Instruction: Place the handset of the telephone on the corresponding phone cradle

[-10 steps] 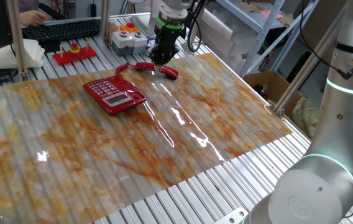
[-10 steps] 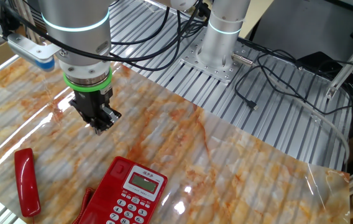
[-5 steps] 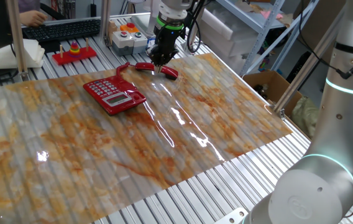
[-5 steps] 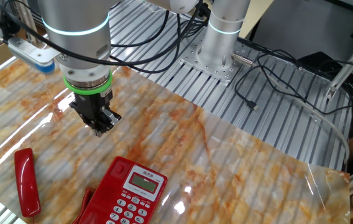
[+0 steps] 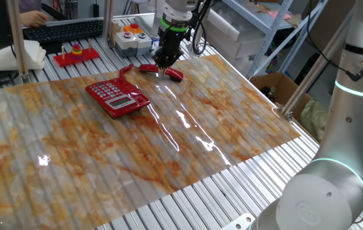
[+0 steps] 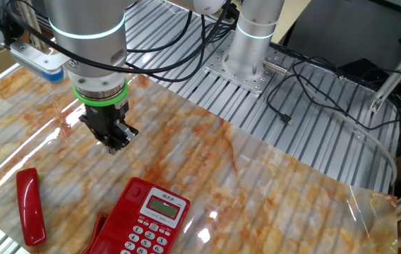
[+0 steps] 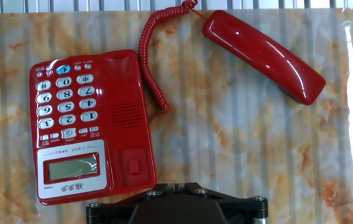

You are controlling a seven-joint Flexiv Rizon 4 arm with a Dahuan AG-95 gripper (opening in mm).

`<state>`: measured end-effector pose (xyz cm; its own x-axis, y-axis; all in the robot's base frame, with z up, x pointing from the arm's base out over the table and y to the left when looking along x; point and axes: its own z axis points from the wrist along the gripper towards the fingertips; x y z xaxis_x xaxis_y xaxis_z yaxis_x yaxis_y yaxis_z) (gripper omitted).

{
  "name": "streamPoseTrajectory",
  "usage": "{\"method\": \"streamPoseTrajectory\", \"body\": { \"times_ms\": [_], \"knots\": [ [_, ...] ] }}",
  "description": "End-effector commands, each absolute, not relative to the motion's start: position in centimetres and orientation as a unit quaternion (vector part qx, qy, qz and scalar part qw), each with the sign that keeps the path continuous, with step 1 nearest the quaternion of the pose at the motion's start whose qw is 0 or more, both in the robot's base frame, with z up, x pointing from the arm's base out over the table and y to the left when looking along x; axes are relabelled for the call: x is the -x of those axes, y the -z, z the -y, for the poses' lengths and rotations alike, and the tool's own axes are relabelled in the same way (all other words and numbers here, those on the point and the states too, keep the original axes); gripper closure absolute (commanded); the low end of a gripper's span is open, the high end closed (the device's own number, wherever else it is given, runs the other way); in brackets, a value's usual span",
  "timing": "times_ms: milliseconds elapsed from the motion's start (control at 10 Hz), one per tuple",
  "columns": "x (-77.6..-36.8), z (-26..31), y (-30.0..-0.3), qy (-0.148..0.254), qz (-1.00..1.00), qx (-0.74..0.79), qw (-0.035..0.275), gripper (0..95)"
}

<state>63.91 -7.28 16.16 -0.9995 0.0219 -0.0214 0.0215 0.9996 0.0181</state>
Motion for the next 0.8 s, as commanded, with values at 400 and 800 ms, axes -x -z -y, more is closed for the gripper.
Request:
{"method": "streamPoseTrajectory", "body": {
  "times_ms": [400, 800],
  "knots": [
    [-64.12, 7.25, -16.21, -0.009, -1.0, -0.02, 0.013, 95.0],
    [-64.12, 7.24, -16.23, -0.007, -1.0, -0.016, 0.013, 95.0]
  ]
}}
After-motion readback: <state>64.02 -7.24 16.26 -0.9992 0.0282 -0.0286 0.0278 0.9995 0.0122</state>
